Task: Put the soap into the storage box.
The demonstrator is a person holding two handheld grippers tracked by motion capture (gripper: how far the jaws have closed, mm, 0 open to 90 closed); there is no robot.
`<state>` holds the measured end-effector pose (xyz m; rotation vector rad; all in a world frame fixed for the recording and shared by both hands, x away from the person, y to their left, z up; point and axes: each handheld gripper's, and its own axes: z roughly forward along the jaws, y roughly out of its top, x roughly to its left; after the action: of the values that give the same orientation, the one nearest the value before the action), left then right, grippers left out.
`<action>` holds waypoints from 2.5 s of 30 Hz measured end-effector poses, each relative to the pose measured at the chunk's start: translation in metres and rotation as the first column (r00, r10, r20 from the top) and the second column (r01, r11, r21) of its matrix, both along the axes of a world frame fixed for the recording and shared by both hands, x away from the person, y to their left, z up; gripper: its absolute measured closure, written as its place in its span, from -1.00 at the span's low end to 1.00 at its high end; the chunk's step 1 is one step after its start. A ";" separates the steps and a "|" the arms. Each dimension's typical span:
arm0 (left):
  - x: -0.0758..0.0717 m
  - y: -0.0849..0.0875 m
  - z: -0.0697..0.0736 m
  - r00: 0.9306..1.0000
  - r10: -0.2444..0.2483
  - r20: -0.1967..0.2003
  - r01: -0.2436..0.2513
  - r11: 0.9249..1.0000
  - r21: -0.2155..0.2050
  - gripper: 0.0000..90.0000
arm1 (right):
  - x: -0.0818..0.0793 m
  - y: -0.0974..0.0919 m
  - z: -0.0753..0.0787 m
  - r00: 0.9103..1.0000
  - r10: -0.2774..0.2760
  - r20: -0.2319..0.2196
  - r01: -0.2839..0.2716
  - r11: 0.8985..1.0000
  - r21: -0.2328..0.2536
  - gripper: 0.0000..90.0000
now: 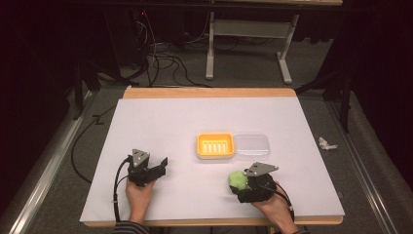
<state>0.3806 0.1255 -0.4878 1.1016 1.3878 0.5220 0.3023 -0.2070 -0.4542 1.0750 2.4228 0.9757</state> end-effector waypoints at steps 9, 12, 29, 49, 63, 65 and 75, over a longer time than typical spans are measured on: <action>0.000 0.000 0.000 1.000 0.000 0.000 0.000 1.000 0.001 -0.43 | 0.007 0.008 -0.009 0.999 0.004 -0.032 -0.006 0.998 -0.057 -0.53; 0.000 0.000 0.000 1.000 0.002 0.000 -0.002 1.000 -0.001 -0.43 | 0.008 0.010 -0.011 0.999 -0.001 -0.042 -0.002 0.998 -0.070 -0.49; 0.001 -0.001 -0.001 1.000 0.004 -0.009 -0.004 1.000 0.009 -0.43 | 0.011 0.011 -0.017 0.999 -0.001 -0.044 -0.003 0.996 -0.089 -0.41; 0.002 -0.001 -0.001 1.000 0.001 -0.018 -0.001 1.000 0.017 -0.43 | 0.005 0.007 -0.013 0.999 0.020 0.025 -0.018 0.997 -0.079 -0.39; 0.002 -0.001 -0.001 1.000 0.001 -0.020 0.000 1.000 0.018 -0.43 | 0.004 -0.001 0.001 0.998 -0.001 0.062 0.004 0.998 -0.056 -0.39; 0.002 -0.001 -0.001 1.000 0.000 -0.021 0.000 1.000 0.016 -0.43 | 0.005 -0.003 0.003 0.998 -0.003 0.068 0.006 0.999 -0.051 -0.39; 0.001 -0.002 -0.002 1.000 -0.005 -0.015 0.006 1.000 0.028 -0.43 | 0.012 -0.010 0.021 0.997 -0.017 0.081 0.019 0.999 -0.027 -0.39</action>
<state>0.3820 0.1236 -0.4894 1.1331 1.3936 0.5317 0.3145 -0.2167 -0.4336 1.0261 2.3511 0.9575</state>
